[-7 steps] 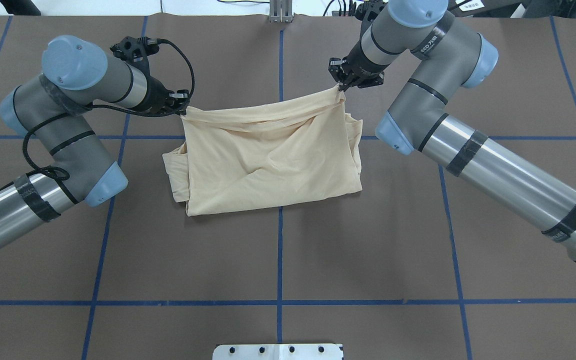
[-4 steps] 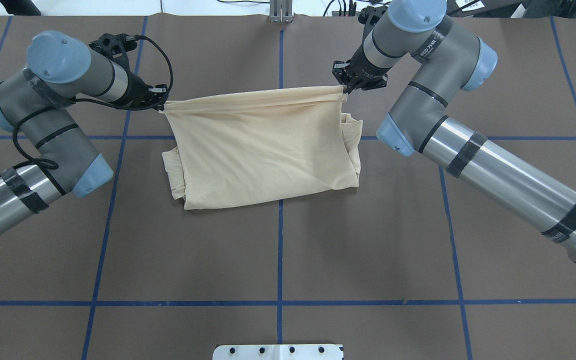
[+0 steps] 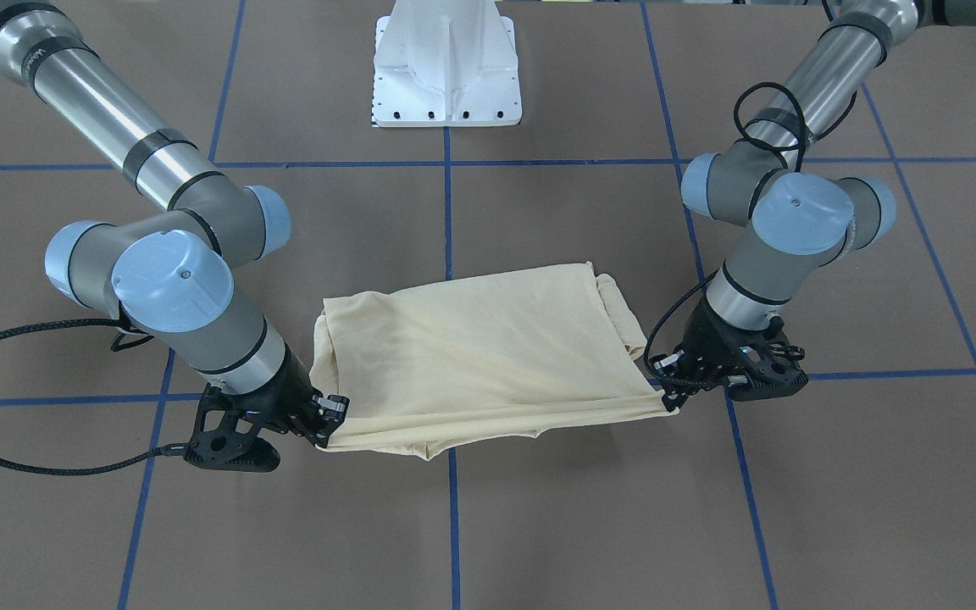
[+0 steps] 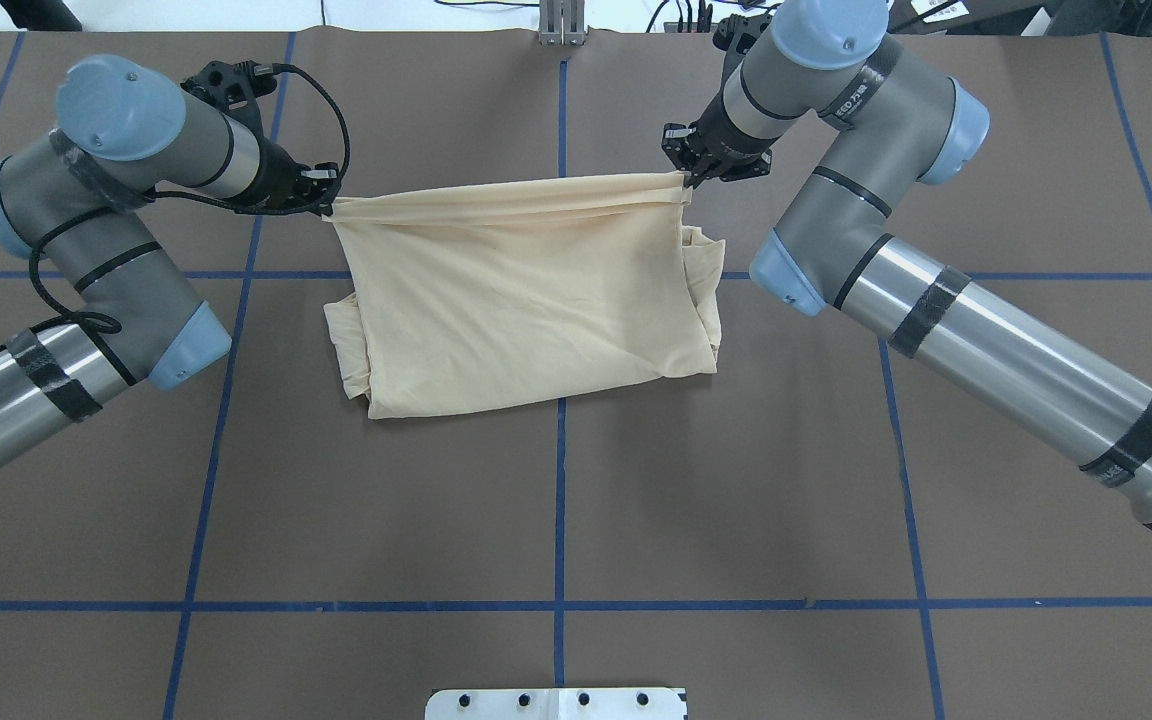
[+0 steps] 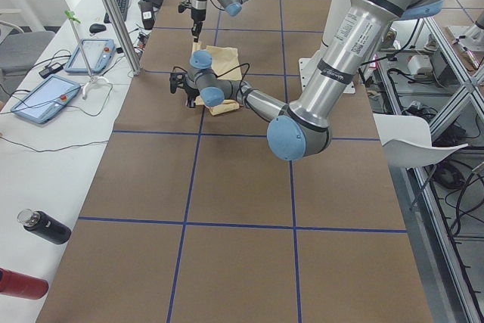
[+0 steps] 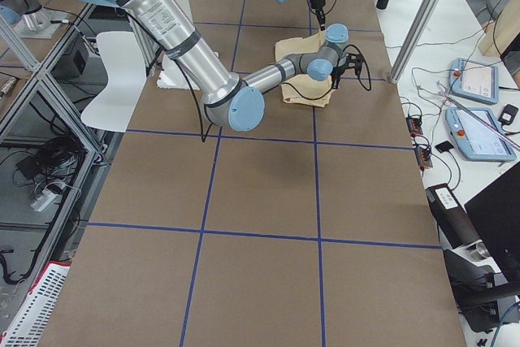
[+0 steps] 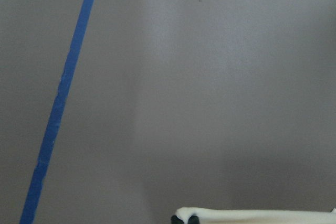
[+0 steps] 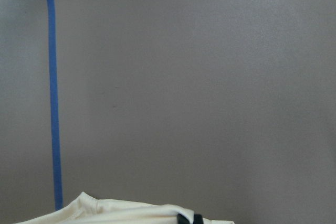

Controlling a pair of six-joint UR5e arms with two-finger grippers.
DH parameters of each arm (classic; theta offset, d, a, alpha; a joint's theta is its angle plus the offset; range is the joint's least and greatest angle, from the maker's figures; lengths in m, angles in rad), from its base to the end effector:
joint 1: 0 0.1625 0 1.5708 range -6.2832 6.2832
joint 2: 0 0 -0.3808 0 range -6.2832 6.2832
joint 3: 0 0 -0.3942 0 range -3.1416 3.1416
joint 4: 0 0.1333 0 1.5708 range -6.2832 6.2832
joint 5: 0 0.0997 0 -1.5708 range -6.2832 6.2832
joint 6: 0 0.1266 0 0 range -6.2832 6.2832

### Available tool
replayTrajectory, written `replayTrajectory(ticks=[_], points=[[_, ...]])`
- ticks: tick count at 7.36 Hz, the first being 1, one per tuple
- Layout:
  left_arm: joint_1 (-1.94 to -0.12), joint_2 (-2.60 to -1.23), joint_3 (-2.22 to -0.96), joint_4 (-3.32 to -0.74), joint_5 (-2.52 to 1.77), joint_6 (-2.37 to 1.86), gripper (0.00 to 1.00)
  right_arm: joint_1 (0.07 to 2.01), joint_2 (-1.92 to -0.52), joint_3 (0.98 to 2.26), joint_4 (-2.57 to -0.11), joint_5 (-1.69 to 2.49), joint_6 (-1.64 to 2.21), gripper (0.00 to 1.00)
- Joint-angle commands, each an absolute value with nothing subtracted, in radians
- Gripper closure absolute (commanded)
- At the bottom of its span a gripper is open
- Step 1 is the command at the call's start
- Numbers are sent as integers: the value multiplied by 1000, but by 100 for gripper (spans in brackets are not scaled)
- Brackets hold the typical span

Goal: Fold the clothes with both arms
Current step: 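Lay the hem down at the collar and open both grippers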

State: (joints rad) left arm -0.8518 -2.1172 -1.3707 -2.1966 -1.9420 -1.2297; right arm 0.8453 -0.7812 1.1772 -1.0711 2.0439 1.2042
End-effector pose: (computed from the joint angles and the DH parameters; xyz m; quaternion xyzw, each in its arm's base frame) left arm 0.4100 -0.6011 0.3382 0.1229 0.4715 -0.1361 0.8626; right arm -0.4639 -0.6370 0.2712 0.0661 -0.4663 0.1092 0.8754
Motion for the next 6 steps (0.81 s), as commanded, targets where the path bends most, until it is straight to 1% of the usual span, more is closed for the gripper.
replayTrajectory(ticks=[1, 2, 3, 4, 6], points=[[-848, -2120, -1381, -2197, -1941, -1242, 100, 836, -784, 1178, -1068, 2034, 1204, 100], [-848, -2120, -1384, -2198, -1940, -1243, 47, 836, -782, 1181, -1068, 2037, 1206, 100], [-845, -2117, -1387, -2200, -1937, -1241, 1, 830, -787, 1180, -1042, 2031, 1203, 24], [-845, -2112, -1399, -2200, -1931, -1241, 1, 830, -790, 1178, -1016, 2025, 1207, 1], [-845, -2108, -1399, -2203, -1931, -1241, 1, 830, -796, 1177, -1015, 2025, 1204, 0]])
